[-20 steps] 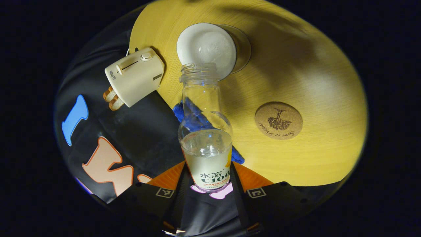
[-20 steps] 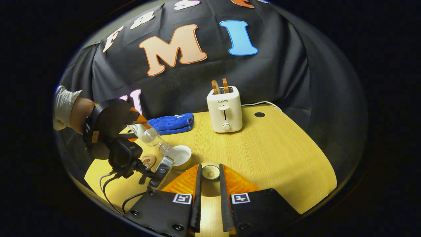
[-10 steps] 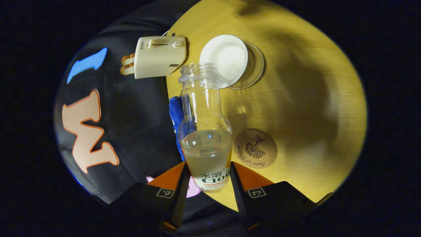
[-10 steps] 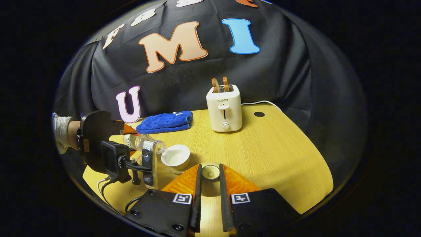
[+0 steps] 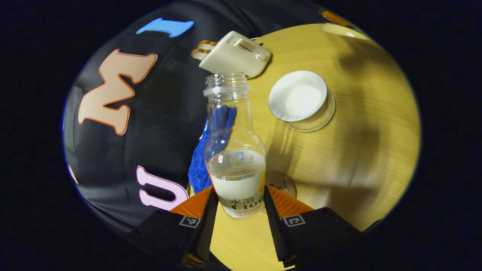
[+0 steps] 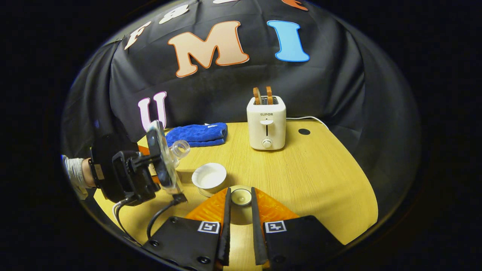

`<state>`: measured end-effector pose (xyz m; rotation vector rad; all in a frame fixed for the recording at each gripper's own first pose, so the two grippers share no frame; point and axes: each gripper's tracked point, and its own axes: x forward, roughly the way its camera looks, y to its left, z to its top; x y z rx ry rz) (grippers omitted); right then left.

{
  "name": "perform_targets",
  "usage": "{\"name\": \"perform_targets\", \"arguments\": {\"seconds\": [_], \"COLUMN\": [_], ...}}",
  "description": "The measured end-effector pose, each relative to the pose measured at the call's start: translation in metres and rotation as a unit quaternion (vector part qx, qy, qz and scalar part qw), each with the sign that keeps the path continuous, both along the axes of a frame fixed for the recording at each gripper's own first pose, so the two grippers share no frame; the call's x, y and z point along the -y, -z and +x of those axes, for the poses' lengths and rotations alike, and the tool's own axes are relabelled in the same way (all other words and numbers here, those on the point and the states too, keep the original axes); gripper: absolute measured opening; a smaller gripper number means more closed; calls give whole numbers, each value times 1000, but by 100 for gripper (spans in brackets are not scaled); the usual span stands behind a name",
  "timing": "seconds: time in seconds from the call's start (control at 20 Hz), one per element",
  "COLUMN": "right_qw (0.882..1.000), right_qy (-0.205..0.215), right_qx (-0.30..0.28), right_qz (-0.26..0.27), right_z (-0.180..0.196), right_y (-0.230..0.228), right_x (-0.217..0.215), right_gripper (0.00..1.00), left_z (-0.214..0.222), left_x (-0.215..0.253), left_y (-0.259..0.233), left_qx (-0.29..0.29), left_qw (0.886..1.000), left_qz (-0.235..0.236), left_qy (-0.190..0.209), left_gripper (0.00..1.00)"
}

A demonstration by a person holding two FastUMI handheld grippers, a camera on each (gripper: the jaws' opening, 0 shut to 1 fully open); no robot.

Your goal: Open the teacup lid with one hand, grasp the water bottle and pour water into the teacup with the other hand; after pouring, place the water bottle on the coaster and then close the teacup lid.

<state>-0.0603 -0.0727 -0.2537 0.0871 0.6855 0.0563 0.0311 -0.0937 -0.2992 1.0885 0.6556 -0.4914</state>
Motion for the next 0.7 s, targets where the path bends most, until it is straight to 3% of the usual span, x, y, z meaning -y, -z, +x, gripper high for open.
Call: {"name": "perform_targets", "arguments": {"seconds": [0.25,0.4,0.6,0.7], "right_qw": [1000,999,999,999], "right_qy": [-16,-25,-37,-36], "right_qx": [-4,-10,-11,-12], "right_qz": [-11,-19,-31,-32], "right_z": [1,1,2,2], "right_y": [-5,-5,-7,-7], "right_x": [-12,-20,-30,-32], "right_gripper": [29,27,27,27], "left_z": [-3,-1,0,1], "left_x": [3,1,7,12], "left_y": [5,6,8,5], "left_qx": [4,17,25,31], "left_qw": [990,982,957,946], "left_qz": [-128,-168,-253,-290], "left_qy": [-65,-88,-137,-140], "left_gripper": [64,64,64,64]}}
